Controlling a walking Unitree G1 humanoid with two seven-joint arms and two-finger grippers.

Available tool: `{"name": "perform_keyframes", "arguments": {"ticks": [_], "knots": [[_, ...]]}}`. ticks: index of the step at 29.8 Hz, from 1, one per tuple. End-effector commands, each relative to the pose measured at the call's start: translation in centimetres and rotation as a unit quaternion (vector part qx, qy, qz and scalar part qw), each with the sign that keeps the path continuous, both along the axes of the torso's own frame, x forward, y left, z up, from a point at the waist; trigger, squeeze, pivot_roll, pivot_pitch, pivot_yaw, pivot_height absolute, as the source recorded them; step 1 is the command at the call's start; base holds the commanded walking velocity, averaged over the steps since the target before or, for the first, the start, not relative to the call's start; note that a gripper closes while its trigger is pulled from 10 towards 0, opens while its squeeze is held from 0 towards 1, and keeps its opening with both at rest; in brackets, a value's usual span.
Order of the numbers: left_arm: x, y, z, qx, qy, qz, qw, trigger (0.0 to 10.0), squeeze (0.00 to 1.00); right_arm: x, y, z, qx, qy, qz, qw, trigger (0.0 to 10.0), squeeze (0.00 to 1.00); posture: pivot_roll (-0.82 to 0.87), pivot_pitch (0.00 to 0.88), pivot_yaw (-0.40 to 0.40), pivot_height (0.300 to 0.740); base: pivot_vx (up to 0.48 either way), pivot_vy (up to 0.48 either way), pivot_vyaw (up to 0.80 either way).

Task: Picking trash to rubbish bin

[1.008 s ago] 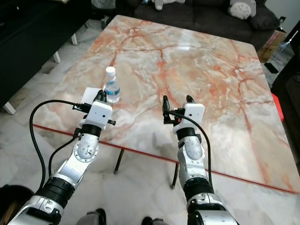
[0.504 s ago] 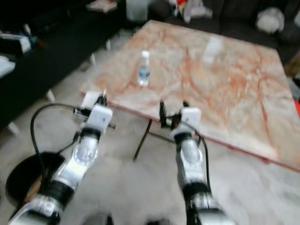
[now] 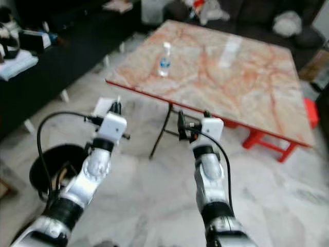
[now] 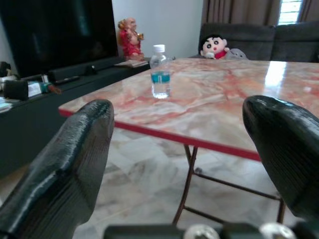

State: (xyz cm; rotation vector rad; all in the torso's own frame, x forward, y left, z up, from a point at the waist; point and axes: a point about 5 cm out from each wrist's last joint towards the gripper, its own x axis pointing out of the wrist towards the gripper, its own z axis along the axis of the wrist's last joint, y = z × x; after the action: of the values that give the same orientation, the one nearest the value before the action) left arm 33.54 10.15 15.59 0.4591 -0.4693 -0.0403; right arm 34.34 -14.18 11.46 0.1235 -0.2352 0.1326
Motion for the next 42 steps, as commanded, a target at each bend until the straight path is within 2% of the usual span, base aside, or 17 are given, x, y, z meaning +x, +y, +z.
{"name": "perform_keyframes", "arguments": {"ticks": [1,8,12,17,19,22,23,24,25,26,27,28,30,31,32,34,42], "knots": [[0.1,0.0,-0.6,-0.006,0.023,0.004,1.000,10.0,0.00,0.0,-0.5,-0.2,-0.005,0.008,-0.005,1.000,10.0,0.00,0.10,0.082,-0.134,0.740,0.000,0.000,0.00],[0.4,0.3,-1.3,-0.015,0.049,0.006,0.999,10.0,0.00,-0.1,-0.9,-0.4,-0.009,0.015,-0.009,1.000,10.0,0.00,0.10,0.088,-0.136,0.740,0.000,0.000,0.00],[1.2,1.1,-5.0,-0.080,0.190,-0.001,0.978,10.0,0.00,-0.4,-2.7,-2.9,-0.046,0.093,-0.021,0.994,10.0,0.00,0.09,0.100,-0.139,0.740,0.000,0.000,0.00],[0.7,2.1,-8.0,-0.081,0.274,-0.005,0.958,10.0,0.00,-1.5,-5.5,-5.7,-0.086,0.182,-0.065,0.977,10.0,0.00,0.08,0.104,-0.140,0.740,0.000,0.000,0.00],[-0.5,3.3,-10.9,-0.060,0.345,0.016,0.937,10.0,0.00,-3.5,-7.5,-8.4,-0.096,0.259,-0.085,0.957,10.0,0.00,0.08,0.104,-0.140,0.740,0.000,0.000,0.00],[-0.8,3.5,-11.5,-0.064,0.357,0.018,0.932,10.0,0.00,-4.0,-7.9,-9.1,-0.100,0.278,-0.088,0.951,10.0,0.00,0.08,0.104,-0.140,0.740,0.000,0.000,0.00],[-1.4,3.9,-12.5,-0.057,0.381,0.021,0.923,10.0,0.00,-5.1,-8.6,-10.4,-0.104,0.312,-0.097,0.940,10.0,0.00,0.08,0.111,-0.146,0.740,0.000,0.000,0.00],[-2.5,4.5,-14.2,-0.048,0.429,0.025,0.902,10.0,0.00,-7.1,-9.4,-12.3,-0.102,0.364,-0.108,0.919,10.0,0.00,0.07,0.112,-0.147,0.740,0.000,0.000,0.00],[-3.1,4.9,-15.0,-0.056,0.452,0.031,0.890,10.0,0.00,-8.1,-9.7,-13.1,-0.097,0.385,-0.111,0.911,10.0,0.00,0.07,0.112,-0.147,0.740,0.000,0.000,0.00],[-3.1,4.9,-15.0,-0.056,0.452,0.031,0.890,10.0,0.00,-8.1,-9.7,-13.1,-0.097,0.385,-0.111,0.911,10.0,0.00,0.07,0.112,-0.147,0.740,0.000,0.000,0.00],[-4.0,5.8,-16.1,-0.097,0.484,0.054,0.868,10.0,0.00,-9.5,-9.8,-14.4,-0.087,0.414,-0.110,0.899,10.0,0.00,0.08,0.121,-0.153,0.740,0.000,0.000,0.00],[-4.3,6.0,-16.5,-0.112,0.493,0.061,0.861,10.0,0.00,-9.9,-9.8,-14.7,-0.085,0.422,-0.109,0.896,10.0,0.00,0.08,0.121,-0.153,0.740,0.000,0.000,0.00],[-5.4,6.6,-17.5,-0.095,0.516,0.075,0.848,10.0,0.00,-11.0,-9.6,-15.5,-0.089,0.443,-0.107,0.885,10.0,0.00,0.07,0.126,-0.152,0.740,0.000,0.000,0.00],[-6.3,6.7,-18.3,-0.060,0.532,0.066,0.842,10.0,0.00,-11.9,-9.4,-16.2,-0.088,0.458,-0.104,0.878,10.0,0.00,0.07,0.128,-0.150,0.740,0.000,0.000,0.00],[-6.3,6.7,-18.3,-0.060,0.532,0.066,0.842,10.0,0.00,-11.9,-9.4,-16.2,-0.088,0.458,-0.104,0.878,10.0,0.00,0.07,0.128,-0.150,0.740,0.000,0.000,0.00],[-7.5,6.3,-19.3,-0.008,0.549,0.044,0.834,10.0,0.00,-12.7,-9.4,-16.8,-0.075,0.473,-0.111,0.871,10.0,0.00,0.08,0.122,-0.147,0.740,0.000,0.000,0.00],[-9.7,6.2,-21.0,-0.046,0.578,0.073,0.811,10.0,0.00,-13.2,-8.9,-17.2,-0.052,0.473,-0.121,0.871,10.0,0.00,0.09,0.106,-0.150,0.740,0.000,0.000,0.35]]}}
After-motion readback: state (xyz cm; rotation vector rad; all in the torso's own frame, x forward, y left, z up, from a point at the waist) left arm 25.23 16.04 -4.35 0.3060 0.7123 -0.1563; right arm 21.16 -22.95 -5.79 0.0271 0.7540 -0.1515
